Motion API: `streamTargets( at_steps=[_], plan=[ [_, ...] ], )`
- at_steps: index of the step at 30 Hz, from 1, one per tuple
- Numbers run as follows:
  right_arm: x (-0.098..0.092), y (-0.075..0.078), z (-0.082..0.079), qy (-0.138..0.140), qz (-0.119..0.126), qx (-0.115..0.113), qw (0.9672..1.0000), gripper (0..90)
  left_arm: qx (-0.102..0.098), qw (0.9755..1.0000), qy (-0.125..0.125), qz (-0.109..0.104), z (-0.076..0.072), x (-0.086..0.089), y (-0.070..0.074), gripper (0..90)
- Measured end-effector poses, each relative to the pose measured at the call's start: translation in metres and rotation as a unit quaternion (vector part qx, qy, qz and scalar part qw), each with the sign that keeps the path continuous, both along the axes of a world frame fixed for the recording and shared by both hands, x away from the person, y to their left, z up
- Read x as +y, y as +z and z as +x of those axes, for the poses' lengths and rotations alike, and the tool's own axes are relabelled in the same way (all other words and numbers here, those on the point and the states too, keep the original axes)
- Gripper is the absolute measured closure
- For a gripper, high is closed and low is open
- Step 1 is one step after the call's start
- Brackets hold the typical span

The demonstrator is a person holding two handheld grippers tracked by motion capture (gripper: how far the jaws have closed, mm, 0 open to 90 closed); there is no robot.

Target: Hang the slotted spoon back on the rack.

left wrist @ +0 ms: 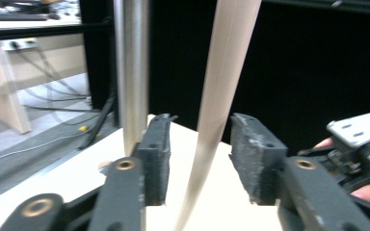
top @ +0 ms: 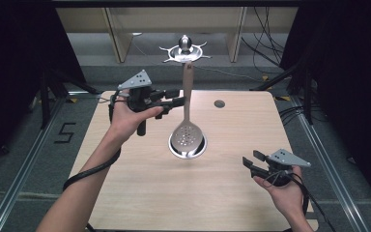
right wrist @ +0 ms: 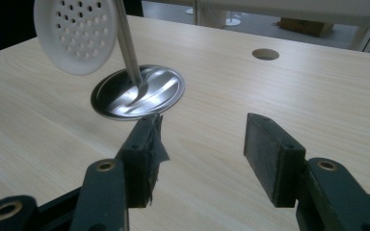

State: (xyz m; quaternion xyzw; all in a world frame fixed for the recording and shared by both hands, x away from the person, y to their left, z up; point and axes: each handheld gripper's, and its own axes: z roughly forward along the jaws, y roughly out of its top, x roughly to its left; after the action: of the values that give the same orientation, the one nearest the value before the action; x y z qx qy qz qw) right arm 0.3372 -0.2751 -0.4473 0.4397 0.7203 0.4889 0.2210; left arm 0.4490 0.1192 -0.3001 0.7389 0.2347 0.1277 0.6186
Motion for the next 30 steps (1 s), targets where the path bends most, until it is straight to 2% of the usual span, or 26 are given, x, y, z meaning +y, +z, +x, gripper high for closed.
streamTargets(
  at_steps=[5,8,9,11,12,17,20,21,22,24,27,29,30],
  plan=[
    [0.000,0.000,0.000,0.000,-0.002,-0.003,1.0000,48.2,-0.007,0.9995,0.021,0.023,-0.012,0.015,-0.012,43.8],
    [0.000,0.000,0.000,-0.001,-0.001,-0.003,1.0000,48.2,-0.001,0.9988,0.033,0.035,-0.021,0.025,-0.024,40.1],
    [-0.001,0.001,-0.001,-0.007,-0.007,0.007,0.9999,48.1,0.000,0.9985,0.038,0.039,-0.024,0.028,-0.028,39.1],
    [0.000,0.000,0.000,-0.002,0.002,0.001,1.0000,48.1,0.005,0.9978,0.047,0.047,-0.030,0.035,-0.037,37.8],
    [-0.001,0.000,-0.001,-0.006,-0.011,0.006,0.9999,48.1,0.006,0.9972,0.052,0.052,-0.033,0.038,-0.041,37.1],
    [-0.001,-0.001,0.002,0.005,-0.020,-0.006,0.9998,48.0,0.019,0.9952,0.065,0.071,-0.042,0.055,-0.062,34.7],
    [-0.001,-0.001,0.003,0.006,-0.024,-0.012,0.9996,47.9,0.030,0.9940,0.074,0.075,-0.046,0.065,-0.073,33.9],
    [0.001,-0.002,0.001,0.001,-0.009,0.002,1.0000,47.9,0.033,0.9938,0.075,0.076,-0.047,0.068,-0.078,33.7],
    [0.001,-0.002,0.002,0.001,-0.007,-0.002,1.0000,47.9,0.038,0.9930,0.079,0.079,-0.048,0.071,-0.082,33.4],
    [0.002,-0.002,0.001,-0.001,0.002,0.006,1.0000,47.8,0.047,0.9917,0.084,0.084,-0.052,0.075,-0.091,33.0],
    [0.000,-0.002,0.001,0.003,-0.007,0.006,1.0000,47.7,0.060,0.9899,0.093,0.089,-0.059,0.083,-0.109,32.9],
    [0.001,-0.002,0.001,0.000,0.000,0.006,1.0000,47.7,0.065,0.9886,0.101,0.090,-0.064,0.088,-0.123,32.9],
    [-0.001,-0.002,0.002,-0.001,-0.010,0.007,0.9999,47.7,0.069,0.9878,0.107,0.090,-0.067,0.091,-0.131,33.0]
  ],
)
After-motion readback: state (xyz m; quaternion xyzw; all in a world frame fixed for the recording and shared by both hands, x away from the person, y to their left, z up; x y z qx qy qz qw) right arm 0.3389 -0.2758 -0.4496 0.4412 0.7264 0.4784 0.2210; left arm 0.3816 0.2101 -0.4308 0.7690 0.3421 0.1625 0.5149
